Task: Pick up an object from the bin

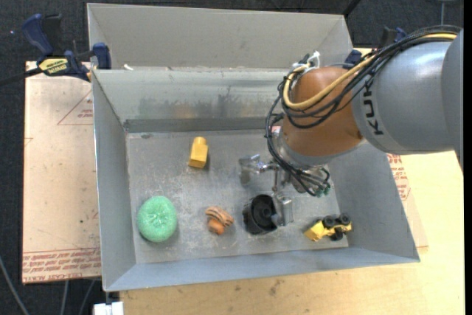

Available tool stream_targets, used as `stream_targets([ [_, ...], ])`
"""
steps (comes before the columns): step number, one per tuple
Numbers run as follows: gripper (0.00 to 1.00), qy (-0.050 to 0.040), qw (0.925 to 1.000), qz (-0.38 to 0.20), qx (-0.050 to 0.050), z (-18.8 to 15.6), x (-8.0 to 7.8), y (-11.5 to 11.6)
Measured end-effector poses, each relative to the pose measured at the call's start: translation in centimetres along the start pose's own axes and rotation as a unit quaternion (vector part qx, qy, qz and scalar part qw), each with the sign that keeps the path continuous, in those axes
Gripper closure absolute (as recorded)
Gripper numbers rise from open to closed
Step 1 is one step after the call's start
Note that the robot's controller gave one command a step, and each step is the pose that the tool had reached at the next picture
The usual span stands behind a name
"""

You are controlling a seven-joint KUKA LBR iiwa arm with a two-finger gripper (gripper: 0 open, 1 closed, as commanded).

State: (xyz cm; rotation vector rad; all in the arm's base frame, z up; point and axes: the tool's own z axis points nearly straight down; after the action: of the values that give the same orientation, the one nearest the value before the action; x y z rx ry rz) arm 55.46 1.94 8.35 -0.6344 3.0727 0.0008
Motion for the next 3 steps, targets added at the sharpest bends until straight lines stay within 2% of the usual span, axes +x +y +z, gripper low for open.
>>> stream_targets([
  [1,0.0,0.0006,0.9998,-0.02,0.001,1.0,0.2,2.3],
  [2,1.0,-0.0019,0.9945,-0.105,0.0,0.9,1.6,2.1],
  [3,1.0,-0.0019,0.9945,-0.105,0.0,0.9,1.6,2.1],
])
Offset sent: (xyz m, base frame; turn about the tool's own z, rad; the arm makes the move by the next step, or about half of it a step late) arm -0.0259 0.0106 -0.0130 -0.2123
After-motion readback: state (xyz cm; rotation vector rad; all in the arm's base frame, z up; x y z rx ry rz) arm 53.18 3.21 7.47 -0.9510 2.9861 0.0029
